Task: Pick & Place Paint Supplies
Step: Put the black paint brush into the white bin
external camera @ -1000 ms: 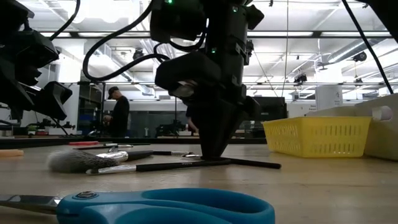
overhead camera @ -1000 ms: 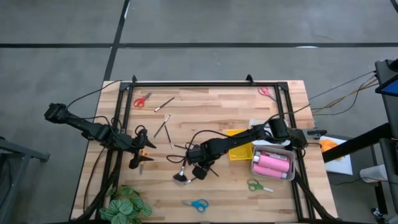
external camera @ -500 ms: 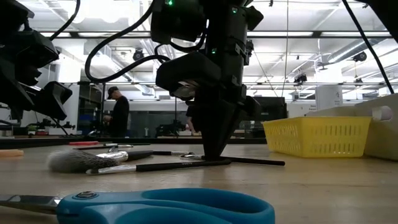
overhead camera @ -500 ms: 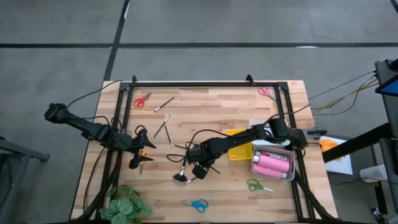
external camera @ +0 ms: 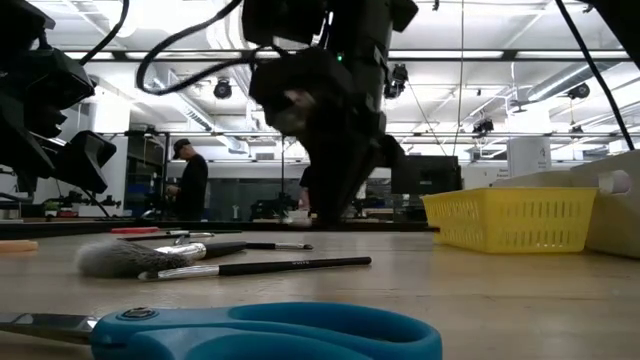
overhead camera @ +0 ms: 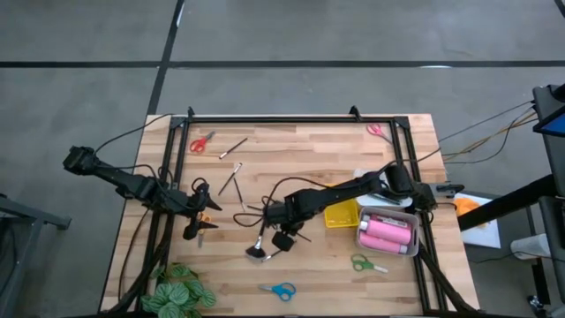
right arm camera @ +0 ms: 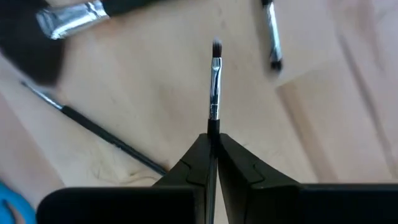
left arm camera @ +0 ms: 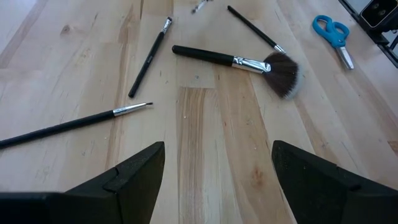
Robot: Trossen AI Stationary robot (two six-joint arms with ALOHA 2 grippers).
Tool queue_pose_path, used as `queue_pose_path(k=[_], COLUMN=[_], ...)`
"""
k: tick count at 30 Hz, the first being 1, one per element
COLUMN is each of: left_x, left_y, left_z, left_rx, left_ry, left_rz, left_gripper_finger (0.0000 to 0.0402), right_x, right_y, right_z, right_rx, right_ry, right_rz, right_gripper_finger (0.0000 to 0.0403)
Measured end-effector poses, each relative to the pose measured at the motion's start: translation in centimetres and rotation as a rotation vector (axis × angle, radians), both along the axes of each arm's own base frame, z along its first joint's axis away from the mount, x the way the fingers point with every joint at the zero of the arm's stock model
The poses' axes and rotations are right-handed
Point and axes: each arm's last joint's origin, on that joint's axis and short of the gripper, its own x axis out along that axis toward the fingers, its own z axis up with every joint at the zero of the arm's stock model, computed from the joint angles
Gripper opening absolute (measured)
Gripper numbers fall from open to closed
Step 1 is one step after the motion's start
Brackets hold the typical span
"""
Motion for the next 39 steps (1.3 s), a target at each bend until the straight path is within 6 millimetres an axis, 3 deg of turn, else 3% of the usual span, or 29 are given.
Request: queue_pose_path(k=[11,21,25,31,39], left_x=[0.0,0.0,0.0,0.0,0.0], left_y=[0.0,0.0,0.0,0.0,0.0], left_z=[0.0,0.0,0.0,0.0,0.0], left_rx=[0.0,0.0,0.0,0.0,0.001], left_ry=[0.001,0.001,0.001,0.001,0.002], left_rz=[0.0,0.0,0.0,0.0,0.0], left_gripper_finger=[0.03,0.03,0.03,0.03,0.03], right_x=[0.1,-2.7,-4.9,-9.2,-17.1], right_y=[-3.6,-6.1,-7.0,-7.6,-7.9], right_z=[5.4,12.0,14.5,16.6,16.4], right_rx=[-0.053,-0.194,-0.254,-0.312,-0.3], right_ry=[-0.036,-0.012,-0.039,-0.033,0.05], right_rz=[0.189,0.372,0.353,0.328,0.294], right_gripper_finger=[0.0015,0.0015,0.0015,0.0015,0.0015])
